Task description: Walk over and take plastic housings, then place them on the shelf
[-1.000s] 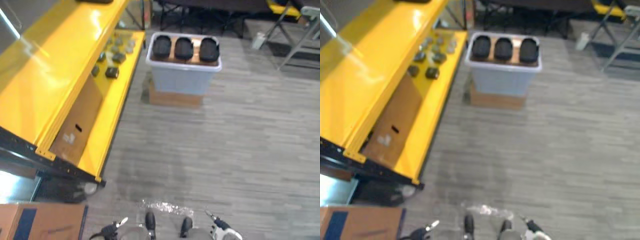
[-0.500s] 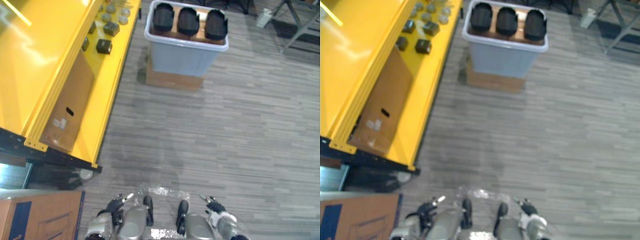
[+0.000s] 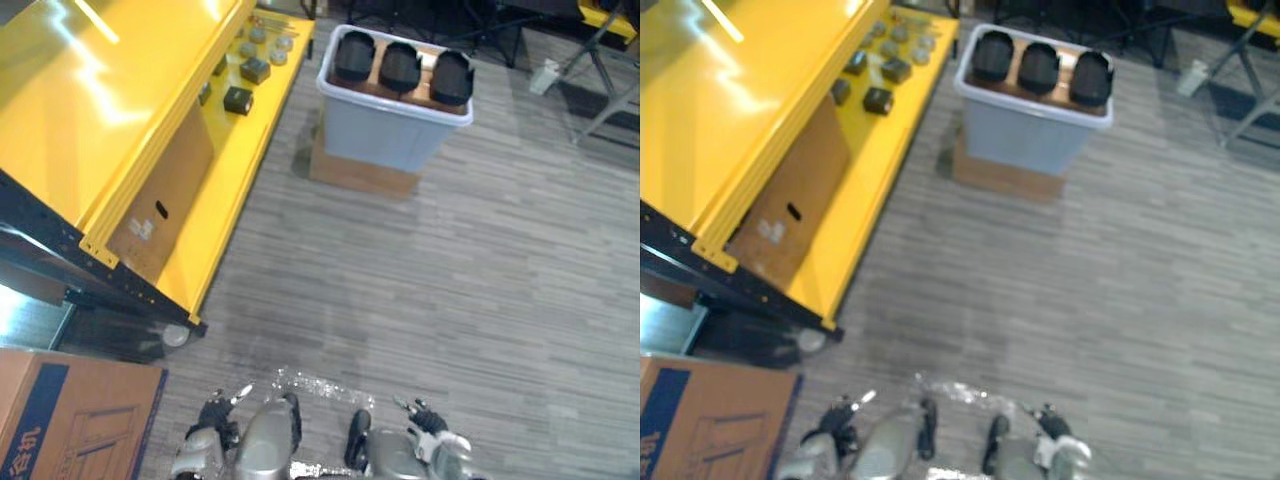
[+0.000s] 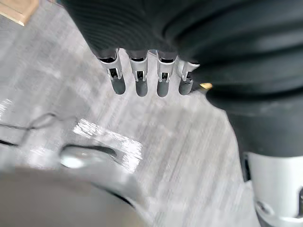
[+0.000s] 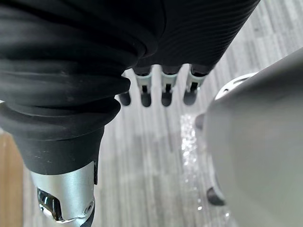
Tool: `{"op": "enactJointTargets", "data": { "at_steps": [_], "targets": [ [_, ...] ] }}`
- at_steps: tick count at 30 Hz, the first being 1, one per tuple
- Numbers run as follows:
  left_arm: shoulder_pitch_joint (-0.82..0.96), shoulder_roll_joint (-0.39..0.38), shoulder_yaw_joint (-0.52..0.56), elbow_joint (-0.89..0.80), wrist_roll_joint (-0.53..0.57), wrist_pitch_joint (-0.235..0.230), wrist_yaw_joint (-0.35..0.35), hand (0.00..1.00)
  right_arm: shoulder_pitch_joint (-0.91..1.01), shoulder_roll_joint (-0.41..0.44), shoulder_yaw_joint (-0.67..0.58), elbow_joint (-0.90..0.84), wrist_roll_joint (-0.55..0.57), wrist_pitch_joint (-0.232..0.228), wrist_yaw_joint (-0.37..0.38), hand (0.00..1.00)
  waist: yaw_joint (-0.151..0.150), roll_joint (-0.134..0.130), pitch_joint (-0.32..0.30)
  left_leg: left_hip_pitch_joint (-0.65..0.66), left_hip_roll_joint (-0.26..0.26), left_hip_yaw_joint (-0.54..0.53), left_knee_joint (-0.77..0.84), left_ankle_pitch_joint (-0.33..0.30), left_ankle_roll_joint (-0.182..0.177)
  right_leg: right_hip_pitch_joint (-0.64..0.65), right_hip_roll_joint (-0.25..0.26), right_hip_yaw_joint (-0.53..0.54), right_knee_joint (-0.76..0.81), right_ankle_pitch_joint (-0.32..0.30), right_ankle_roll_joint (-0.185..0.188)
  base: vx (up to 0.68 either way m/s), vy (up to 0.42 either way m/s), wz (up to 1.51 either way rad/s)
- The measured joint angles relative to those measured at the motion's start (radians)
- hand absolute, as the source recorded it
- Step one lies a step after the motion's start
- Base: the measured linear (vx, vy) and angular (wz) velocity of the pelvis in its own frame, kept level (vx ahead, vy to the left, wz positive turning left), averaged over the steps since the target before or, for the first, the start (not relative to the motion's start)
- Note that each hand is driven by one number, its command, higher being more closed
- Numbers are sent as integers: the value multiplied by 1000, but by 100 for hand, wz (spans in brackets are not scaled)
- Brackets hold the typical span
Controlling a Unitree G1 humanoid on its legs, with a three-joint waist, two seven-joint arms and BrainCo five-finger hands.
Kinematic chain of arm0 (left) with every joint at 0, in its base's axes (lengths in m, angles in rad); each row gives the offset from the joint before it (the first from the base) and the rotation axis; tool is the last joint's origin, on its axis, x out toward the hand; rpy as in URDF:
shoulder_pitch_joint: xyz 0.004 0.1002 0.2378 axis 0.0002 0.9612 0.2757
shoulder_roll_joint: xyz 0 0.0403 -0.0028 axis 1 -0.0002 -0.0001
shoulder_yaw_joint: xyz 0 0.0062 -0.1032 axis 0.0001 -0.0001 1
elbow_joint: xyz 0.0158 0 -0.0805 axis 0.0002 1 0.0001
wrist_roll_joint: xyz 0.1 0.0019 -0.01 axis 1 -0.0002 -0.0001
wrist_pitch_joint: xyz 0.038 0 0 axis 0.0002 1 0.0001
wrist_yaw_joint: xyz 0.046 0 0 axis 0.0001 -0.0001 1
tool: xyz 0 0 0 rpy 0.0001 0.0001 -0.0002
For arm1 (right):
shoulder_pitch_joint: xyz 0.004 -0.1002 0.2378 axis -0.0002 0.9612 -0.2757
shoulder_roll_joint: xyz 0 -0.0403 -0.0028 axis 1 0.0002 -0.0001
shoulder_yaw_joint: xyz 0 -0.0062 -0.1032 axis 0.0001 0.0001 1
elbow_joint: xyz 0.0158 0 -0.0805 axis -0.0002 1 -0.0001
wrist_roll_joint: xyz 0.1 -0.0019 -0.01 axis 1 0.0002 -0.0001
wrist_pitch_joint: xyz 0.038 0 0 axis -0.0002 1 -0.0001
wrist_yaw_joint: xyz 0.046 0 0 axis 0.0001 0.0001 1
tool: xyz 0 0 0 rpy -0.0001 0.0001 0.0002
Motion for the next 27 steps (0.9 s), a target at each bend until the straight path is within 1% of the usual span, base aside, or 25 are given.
{"op": "enactJointTargets", "data": {
  "at_steps": [1, 3, 5, 6, 7, 8, 10, 11, 12, 13, 14, 15, 16, 17, 18, 19, 20, 21, 22, 23, 24, 25, 26, 27],
  "targets": [
    [14, -1, 0, 0, 5, 0, 0, 0, 4, -3, 0, -2, 5, 1, -1, 0, 1, 1, -3, 0, 6, 9, 19, -16, 3, -9, -1, 7, 27, -14, 4, 66, 43, -29],
    [52, -2, 2, 7, 12, 13, 5, 0, 13, -11, -8, -14, 17, 18, 3, 0, -5, 9, -4, 12, 30, 17, 102, -81, 14, -56, -8, 26, 211, -60, 13, 59, 58, -28],
    [61, -3, 0, 10, 36, 20, 8, 0, 16, -11, -10, -19, 16, 30, 4, 0, -8, 14, -6, 34, 48, 22, 117, -98, 18, -94, -14, 20, 295, -80, 7, 59, 19, -17],
    [65, 1, 0, 10, 45, 26, 10, 0, 17, -10, -11, -14, 16, 45, 5, 0, -7, 6, -14, 53, 59, 22, 116, -107, 10, -99, -13, 19, 264, -88, 9, 109, -57, -8],
    [66, 4, 4, 12, 58, 36, 10, 0, 19, -10, -21, -9, 16, 53, 6, 0, -7, 4, -26, 57, 70, 21, 116, -116, -1, -112, -11, 21, 203, -84, 14, 116, -88, -2],
    [63, 3, 6, 13, 72, 39, 9, 0, 21, -10, -34, -8, 15, 58, 7, 0, -8, 6, -29, 58, 77, 21, 116, -118, -3, -122, -9, 23, 167, -76, 25, 109, -109, -5],
    [43, -2, 22, 18, 72, 43, 9, 0, 33, -9, -115, -9, 9, 72, 14, 0, -13, 24, -41, 68, 105, 9, 115, -135, -33, -149, 0, 24, 40, -9, 34, 123, -119, -2],
    [40, -6, 35, 22, 70, 43, 8, 0, 43, -10, -139, -9, -5, 76, 15, 0, -13, 28, -44, 74, 111, 7, 115, -141, -42, -153, 0, 24, 21, 13, 32, 174, -151, 4],
    [39, -13, 53, 23, 64, 42, 9, 0, 67, -14, -169, -8, -39, 91, 15, 0, -12, 32, -51, 97, 123, 5, 115, -156, -63, -155, 0, 22, -6, 49, 31, 164, -144, 1],
    [38, -16, 62, 22, 61, 42, 7, 0, 85, -13, -178, -7, -60, 103, 17, 0, -12, 32, -56, 106, 127, 4, 115, -162, -71, -156, 0, 22, -12, 67, 26, 214, -217, 10],
    [35, -26, 80, 22, 54, 41, 7, 0, 125, -6, -185, 0, -86, 127, 20, 0, -14, 32, -66, 123, 133, -10, 114, -177, -96, -154, -2, 22, -11, 118, 18, 236, -273, 27],
    [31, -34, 84, 22, 37, 41, 6, 0, 147, 4, -206, 2, -89, 137, 23, 0, -28, 38, -75, 130, 140, -26, 113, -190, -110, -151, 4, 19, 3, 167, 11, 307, -351, 31],
    [29, -47, 83, 22, 24, 41, 6, 0, 159, -2, -221, 14, -104, 155, 23, 0, -38, 65, -91, 140, 163, -37, 96, -204, -128, -169, 21, 10, 60, 147, -13, 420, -373, 18],
    [27, -64, 83, 22, 16, 41, 6, 0, 173, -7, -224, 31, -109, 163, 21, 0, -39, 74, -119, 150, 167, -36, 52, -203, -133, -215, 15, 5, 143, 79, -28, 387, -291, 6],
    [29, -73, 83, 21, -3, 41, 6, 0, 174, -8, -225, 31, -108, 163, 17, 0, -40, 73, -125, 169, 166, -35, 30, -192, -142, -225, 9, 3, 180, 45, -38, 349, -214, 9],
    [35, -90, 87, 23, -22, 45, 6, 0, 187, -15, -222, 29, -104, 157, 1, 0, -49, 89, -134, 184, 165, -29, 41, -172, -157, -236, 3, -3, 240, -24, -48, 319, -168, 18],
    [34, -102, 95, 19, -38, 48, 5, 0, 185, -20, -222, 30, -101, 150, -7, 0, -54, 98, -132, 160, 172, -29, 108, -160, -148, -234, 1, -5, 269, -52, -52, 368, -221, 21],
    [34, -124, 118, 18, -46, 48, -3, 0, 183, -39, -218, 36, -103, 132, -29, 0, -63, 113, -131, 86, 204, -28, 292, -108, -163, -222, 3, -14, 301, -81, -64, 445, -237, 17],
    [34, -131, 125, 16, -50, 48, -6, 0, 169, -49, -210, 36, -120, 111, -42, 0, -62, 144, -124, 5, 237, -45, 472, -31, -172, -177, 12, -29, 302, -107, -77, 347, -176, 17],
    [34, -133, 130, 12, -62, 49, -7, 0, 163, -61, -203, 35, -161, 87, -51, 0, -64, 158, -114, -36, 247, -50, 562, -35, -165, -134, 17, -35, 292, -120, -83, 342, -100, 9],
    [44, -136, 151, -5, -78, 50, -8, 0, 155, -76, -184, 24, -209, 48, -58, 0, -57, 160, -111, -87, 236, -46, 577, -41, -156, -94, 18, -36, 265, -128, -84, 245, -41, 4],
    [49, -136, 162, -14, -83, 50, -9, 0, 143, -80, -171, 13, -223, 26, -60, 0, -53, 158, -110, -114, 222, -47, 552, -41, -156, -79, 17, -36, 247, -130, -83, 332, 7, -10],
    [60, -125, 180, -34, -81, 54, -17, 0, 109, -79, -137, -25, -219, -17, -64, 0, -40, 140, -96, -153, 185, -43, 441, -40, -155, -49, 4, -31, 214, -140, -84, 313, 64, -17],
    [83, -112, 191, -44, -73, 57, -27, 0, 69, -78, -82, -73, -216, -54, -72, 0, -21, 112, -71, -164, 143, -30, 271, -24, -147, -16, -13, -20, 190, -147, -74, 311, 88, -31]
  ]
}}
